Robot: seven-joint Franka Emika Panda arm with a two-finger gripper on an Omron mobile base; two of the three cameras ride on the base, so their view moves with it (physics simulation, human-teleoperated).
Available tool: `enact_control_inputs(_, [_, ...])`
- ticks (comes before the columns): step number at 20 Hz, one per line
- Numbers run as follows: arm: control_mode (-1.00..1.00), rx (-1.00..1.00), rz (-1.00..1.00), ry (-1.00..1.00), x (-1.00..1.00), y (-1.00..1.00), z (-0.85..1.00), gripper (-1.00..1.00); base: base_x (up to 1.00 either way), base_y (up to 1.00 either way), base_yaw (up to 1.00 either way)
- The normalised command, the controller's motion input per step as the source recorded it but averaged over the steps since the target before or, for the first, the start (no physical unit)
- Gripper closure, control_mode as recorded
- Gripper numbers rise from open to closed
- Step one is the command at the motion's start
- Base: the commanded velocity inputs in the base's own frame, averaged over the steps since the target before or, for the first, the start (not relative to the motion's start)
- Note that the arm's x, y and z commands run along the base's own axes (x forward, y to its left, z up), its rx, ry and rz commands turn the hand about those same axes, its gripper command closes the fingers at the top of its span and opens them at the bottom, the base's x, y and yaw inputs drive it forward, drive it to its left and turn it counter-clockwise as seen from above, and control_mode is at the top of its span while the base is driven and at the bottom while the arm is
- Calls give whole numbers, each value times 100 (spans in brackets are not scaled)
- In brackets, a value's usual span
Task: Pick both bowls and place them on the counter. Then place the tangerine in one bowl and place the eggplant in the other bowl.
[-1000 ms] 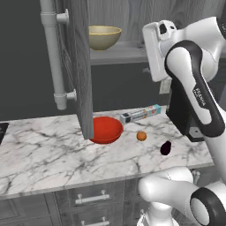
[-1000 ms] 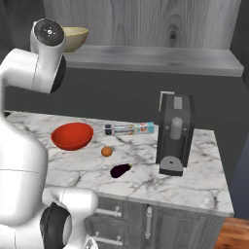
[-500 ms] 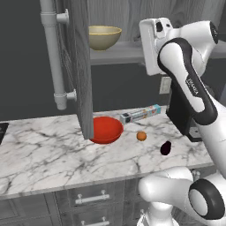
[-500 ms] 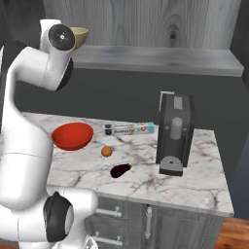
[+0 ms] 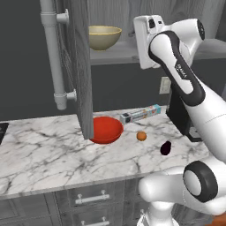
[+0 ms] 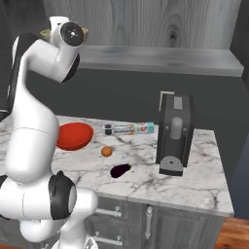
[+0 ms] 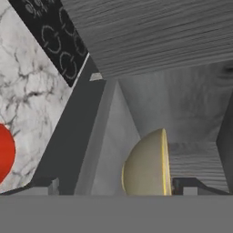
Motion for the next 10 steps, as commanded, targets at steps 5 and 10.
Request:
enact_control_inputs(5, [-100, 0, 2, 0, 35, 2, 23, -100, 0, 0, 0])
enact_control_inputs(10, [-100, -2, 0, 0, 35, 8, 14, -100, 0, 0, 0])
